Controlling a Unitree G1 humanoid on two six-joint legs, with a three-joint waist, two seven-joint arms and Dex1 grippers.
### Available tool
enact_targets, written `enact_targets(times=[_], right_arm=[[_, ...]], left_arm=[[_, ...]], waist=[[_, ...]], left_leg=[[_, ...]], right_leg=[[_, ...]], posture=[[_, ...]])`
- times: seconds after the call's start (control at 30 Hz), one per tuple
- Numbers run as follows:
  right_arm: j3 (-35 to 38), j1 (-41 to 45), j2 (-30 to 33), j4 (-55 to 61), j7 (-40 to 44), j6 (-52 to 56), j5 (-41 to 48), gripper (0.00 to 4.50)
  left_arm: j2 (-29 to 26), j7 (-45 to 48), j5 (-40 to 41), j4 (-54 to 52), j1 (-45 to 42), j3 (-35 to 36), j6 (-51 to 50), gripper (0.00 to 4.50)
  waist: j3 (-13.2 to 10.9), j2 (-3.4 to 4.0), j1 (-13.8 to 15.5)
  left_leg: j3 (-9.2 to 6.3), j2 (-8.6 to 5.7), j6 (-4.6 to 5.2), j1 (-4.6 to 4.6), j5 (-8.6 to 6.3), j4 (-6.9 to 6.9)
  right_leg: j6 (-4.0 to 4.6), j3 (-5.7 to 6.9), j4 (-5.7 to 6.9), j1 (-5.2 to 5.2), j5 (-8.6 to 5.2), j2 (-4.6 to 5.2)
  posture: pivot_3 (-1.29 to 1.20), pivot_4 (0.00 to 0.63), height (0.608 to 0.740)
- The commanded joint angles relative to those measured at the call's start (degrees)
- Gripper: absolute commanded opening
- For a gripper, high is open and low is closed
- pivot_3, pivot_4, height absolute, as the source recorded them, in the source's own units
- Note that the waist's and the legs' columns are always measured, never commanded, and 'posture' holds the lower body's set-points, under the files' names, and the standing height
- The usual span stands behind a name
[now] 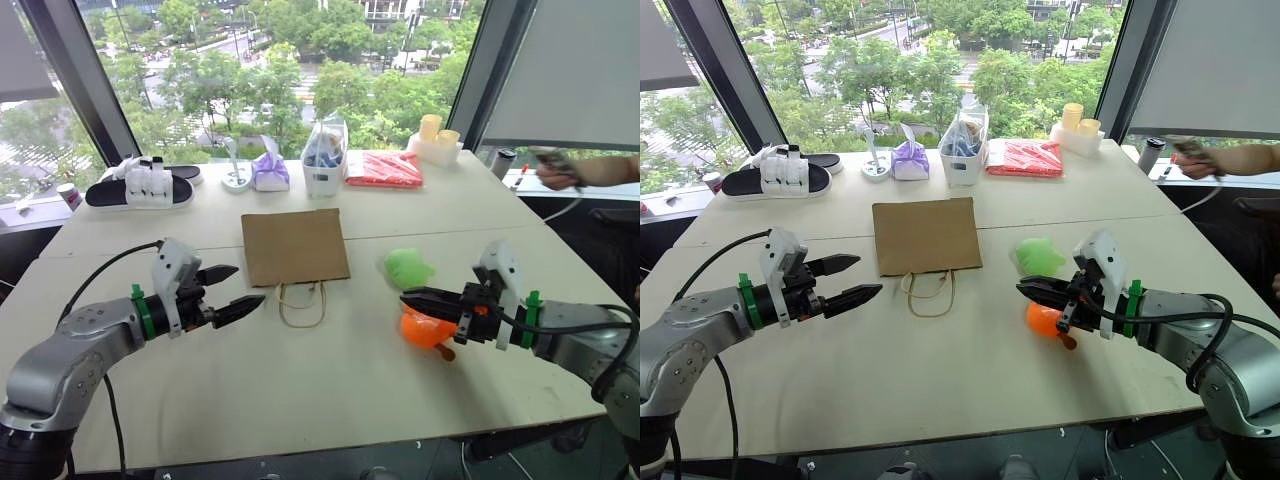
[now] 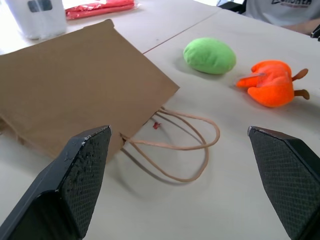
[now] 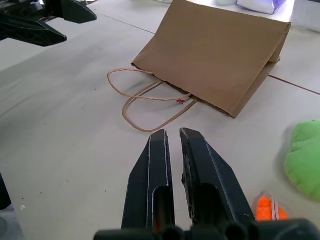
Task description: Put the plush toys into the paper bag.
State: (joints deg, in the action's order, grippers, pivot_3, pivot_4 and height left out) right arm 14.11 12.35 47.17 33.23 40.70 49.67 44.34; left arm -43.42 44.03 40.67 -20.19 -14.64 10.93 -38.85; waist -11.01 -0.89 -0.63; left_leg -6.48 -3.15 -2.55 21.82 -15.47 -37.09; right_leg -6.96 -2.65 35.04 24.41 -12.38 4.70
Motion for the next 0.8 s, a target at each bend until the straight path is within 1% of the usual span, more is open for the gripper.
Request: enact_targets(times=[0.03, 0.2, 0.37, 0.47, 0.57, 0.73, 0.77, 0.8], right_arm=[[1.8, -1.3, 0.6, 2.7, -0.9, -0.4, 0.5, 0.37], [2.7, -1.3, 0.8, 3.5, -2.0, 0.7, 2.4, 0.37], [2.2, -2.9, 1.4, 3.9, -2.2, 0.0, 1.5, 0.37], [2.8, -2.0, 1.3, 3.6, -3.0, 0.3, 2.3, 0.37], [2.0, -2.7, 1.1, 4.0, -3.5, -0.2, 1.6, 0.37], [2.1, -3.1, 0.5, 5.8, -5.3, 0.6, 2.8, 0.37], [1.9, -3.4, 0.4, 6.0, -5.7, 0.4, 2.5, 0.37], [1.7, -3.9, 0.2, 6.3, -6.0, 0.2, 2.2, 0.37]], left_arm=[[0.2, 1.4, -1.5, 0.0, -0.3, -0.9, 2.2, 4.48], [0.6, 2.4, -1.0, -0.3, -0.9, -1.1, 1.3, 4.48], [0.9, 3.8, -3.6, 1.1, -0.8, -2.0, 3.9, 4.48], [1.3, 4.5, -4.3, 2.1, -1.7, -2.5, 4.5, 4.48], [1.3, 6.3, -6.6, 4.5, -2.4, -4.3, 7.0, 4.48], [0.9, 9.9, -11.2, 8.4, -4.9, -7.4, 12.1, 4.48], [0.6, 10.9, -12.9, 9.7, -5.5, -8.2, 14.5, 4.48], [0.7, 12.1, -15.7, 11.5, -6.1, -9.1, 19.8, 4.48]], waist=[[0.0, 0.0, 0.0], [0.0, 0.0, 0.0], [0.0, 0.0, 0.0], [0.0, 0.0, 0.0], [0.0, 0.0, 0.0], [0.0, 0.0, 0.1], [0.0, 0.0, 0.1], [0.0, 0.0, 0.1]], left_leg=[[0.0, 0.0, 0.0, 0.0, 0.0, 0.0], [0.0, 0.01, 0.0, 0.0, 0.0, 0.0], [0.01, 0.0, 0.0, 0.01, 0.0, -0.01], [0.01, 0.0, 0.0, 0.01, 0.0, -0.01], [0.01, 0.0, 0.0, 0.0, 0.0, -0.01], [0.01, -0.01, 0.0, 0.01, 0.0, -0.01], [0.01, -0.01, 0.0, 0.02, 0.0, -0.02], [0.01, -0.01, 0.0, 0.02, 0.0, -0.03]], right_leg=[[0.0, 0.0, 0.0, 0.0, 0.0, 0.0], [0.0, 0.0, 0.0, 0.01, 0.0, 0.0], [0.0, 0.0, 0.0, 0.0, 0.0, 0.0], [0.0, 0.0, 0.0, 0.0, 0.0, 0.0], [0.0, 0.0, 0.01, 0.0, 0.0, 0.0], [0.0, 0.0, 0.01, 0.0, 0.0, 0.0], [0.0, 0.0, 0.01, 0.0, 0.0, 0.0], [0.0, 0.0, 0.01, 0.01, 0.01, 0.0]], posture=[[0.0, 0.15, 0.74], [0.0, 0.15, 0.74], [0.0, 0.15, 0.74], [0.0, 0.15, 0.74], [0.0, 0.15, 0.74], [0.0, 0.15, 0.74], [0.0, 0.15, 0.74], [0.0, 0.15, 0.74]])
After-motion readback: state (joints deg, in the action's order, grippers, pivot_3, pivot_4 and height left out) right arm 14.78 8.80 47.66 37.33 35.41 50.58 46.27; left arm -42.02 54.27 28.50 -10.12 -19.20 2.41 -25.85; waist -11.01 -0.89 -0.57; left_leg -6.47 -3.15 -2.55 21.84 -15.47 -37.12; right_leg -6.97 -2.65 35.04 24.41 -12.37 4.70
